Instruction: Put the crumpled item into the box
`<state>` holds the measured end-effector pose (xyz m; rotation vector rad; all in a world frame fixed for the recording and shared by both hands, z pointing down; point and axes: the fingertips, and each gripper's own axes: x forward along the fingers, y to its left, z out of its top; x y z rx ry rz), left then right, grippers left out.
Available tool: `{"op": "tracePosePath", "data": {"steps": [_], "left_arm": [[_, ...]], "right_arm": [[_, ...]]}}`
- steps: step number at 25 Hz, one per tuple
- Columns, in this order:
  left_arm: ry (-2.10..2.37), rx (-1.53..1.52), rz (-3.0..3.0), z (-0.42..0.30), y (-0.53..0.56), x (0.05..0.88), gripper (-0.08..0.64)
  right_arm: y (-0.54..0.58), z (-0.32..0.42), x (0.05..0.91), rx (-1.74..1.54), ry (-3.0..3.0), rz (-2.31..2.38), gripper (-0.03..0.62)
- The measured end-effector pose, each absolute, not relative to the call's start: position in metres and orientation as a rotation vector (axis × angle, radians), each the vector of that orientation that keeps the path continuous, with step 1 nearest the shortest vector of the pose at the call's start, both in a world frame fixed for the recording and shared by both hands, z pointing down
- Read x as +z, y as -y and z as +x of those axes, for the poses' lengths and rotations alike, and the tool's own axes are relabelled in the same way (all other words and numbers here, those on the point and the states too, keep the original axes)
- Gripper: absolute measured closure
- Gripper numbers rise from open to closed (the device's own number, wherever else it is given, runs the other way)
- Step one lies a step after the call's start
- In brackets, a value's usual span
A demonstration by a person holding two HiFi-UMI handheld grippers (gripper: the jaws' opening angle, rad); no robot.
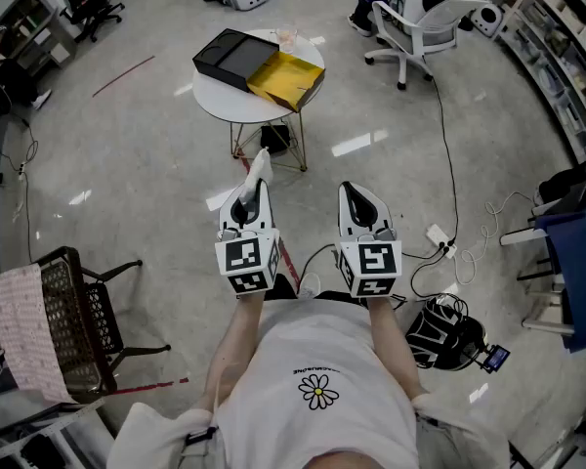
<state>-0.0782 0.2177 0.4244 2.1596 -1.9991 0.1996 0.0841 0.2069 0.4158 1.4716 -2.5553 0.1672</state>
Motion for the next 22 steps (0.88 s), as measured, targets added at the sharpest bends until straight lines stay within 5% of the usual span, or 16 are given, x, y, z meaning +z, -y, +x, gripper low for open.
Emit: {"op": "tracePosePath", "data": {"steps": [22], "left_arm": [[2.023, 0.167, 2.13, -0.086, -0.208, 0.43, 0.52]], "right_arm": [[-0.202, 0.085, 0.428, 0.217, 2.592, 1.43, 0.589]]}}
